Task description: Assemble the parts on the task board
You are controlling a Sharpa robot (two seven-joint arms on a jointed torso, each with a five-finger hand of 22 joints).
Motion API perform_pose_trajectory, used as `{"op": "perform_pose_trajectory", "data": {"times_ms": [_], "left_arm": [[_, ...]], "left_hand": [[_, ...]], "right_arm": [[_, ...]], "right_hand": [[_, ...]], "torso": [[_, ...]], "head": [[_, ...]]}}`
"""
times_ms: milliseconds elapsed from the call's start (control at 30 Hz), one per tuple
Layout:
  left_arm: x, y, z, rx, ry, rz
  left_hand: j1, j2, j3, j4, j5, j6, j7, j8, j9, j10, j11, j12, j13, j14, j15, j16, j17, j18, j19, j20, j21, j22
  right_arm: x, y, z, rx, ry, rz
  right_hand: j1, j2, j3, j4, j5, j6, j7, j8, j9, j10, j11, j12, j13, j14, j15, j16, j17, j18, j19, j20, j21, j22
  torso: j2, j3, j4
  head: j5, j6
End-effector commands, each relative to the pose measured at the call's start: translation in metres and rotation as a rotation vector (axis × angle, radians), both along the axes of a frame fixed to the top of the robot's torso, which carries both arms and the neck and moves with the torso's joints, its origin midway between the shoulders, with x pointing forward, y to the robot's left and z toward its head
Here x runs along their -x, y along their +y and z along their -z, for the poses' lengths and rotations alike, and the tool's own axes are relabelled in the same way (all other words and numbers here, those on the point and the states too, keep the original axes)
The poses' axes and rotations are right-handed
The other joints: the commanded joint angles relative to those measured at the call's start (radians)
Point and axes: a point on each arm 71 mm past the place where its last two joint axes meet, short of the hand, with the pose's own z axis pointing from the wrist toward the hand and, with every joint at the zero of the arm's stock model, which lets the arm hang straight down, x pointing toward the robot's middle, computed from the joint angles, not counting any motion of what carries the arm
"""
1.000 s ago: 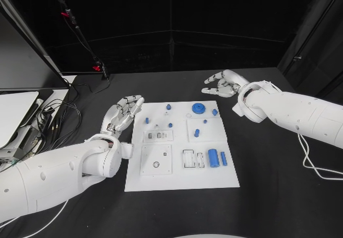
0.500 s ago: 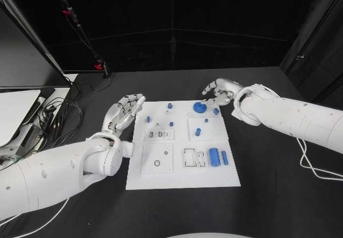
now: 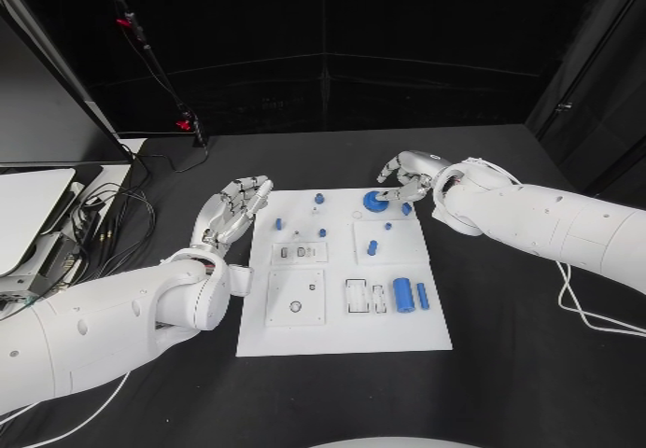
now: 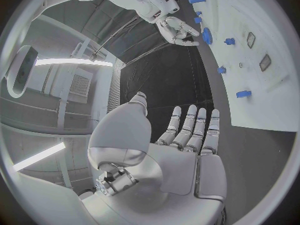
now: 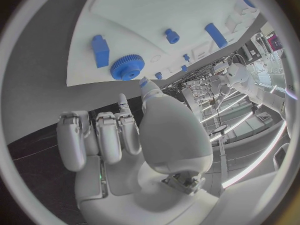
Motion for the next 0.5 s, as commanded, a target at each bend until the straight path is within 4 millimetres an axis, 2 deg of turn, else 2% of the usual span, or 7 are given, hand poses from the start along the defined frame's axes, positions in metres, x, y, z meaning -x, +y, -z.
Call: {"op": "perform_pose_trajectory", "data": {"times_ms": [33,500], "left_arm": [[0.0071,-0.0018,-0.0196,0.063,-0.273,0.042],[0.0071,-0.0001,-0.0195,0.061,-0.271,0.039]], "left_hand": [[0.0,0.008,-0.001,-0.002,0.004,0.0,0.158,0.003,-0.001,-0.003,-0.001,0.004,-0.001,0.001,0.009,0.006,-0.001,0.012,-0.004,0.0,0.003,0.001],[0.0,0.009,-0.002,-0.002,0.004,0.0,0.158,0.003,-0.002,-0.003,-0.001,0.004,-0.001,0.001,0.009,0.006,-0.001,0.012,-0.004,0.0,0.004,0.001]], "right_arm": [[-0.0016,0.0021,0.0009,0.042,0.01,0.009],[-0.0031,0.0101,0.0045,0.08,0.028,-0.007]], "right_hand": [[0.008,-0.005,0.011,-0.005,-0.004,0.007,0.0,0.005,0.002,0.102,0.006,0.003,0.263,0.104,0.003,0.002,0.263,-0.007,0.104,0.005,0.003,0.263],[0.027,-0.009,0.035,-0.018,-0.008,0.023,-0.007,0.011,0.001,0.102,0.0,0.003,0.263,0.104,-0.002,0.002,0.263,-0.007,0.104,0.001,0.003,0.263]], "torso": [[0.0,0.0006,-0.0001],[0.0,0.0006,-0.0001]], "head": [[0.005,-0.001],[0.008,-0.001]]}}
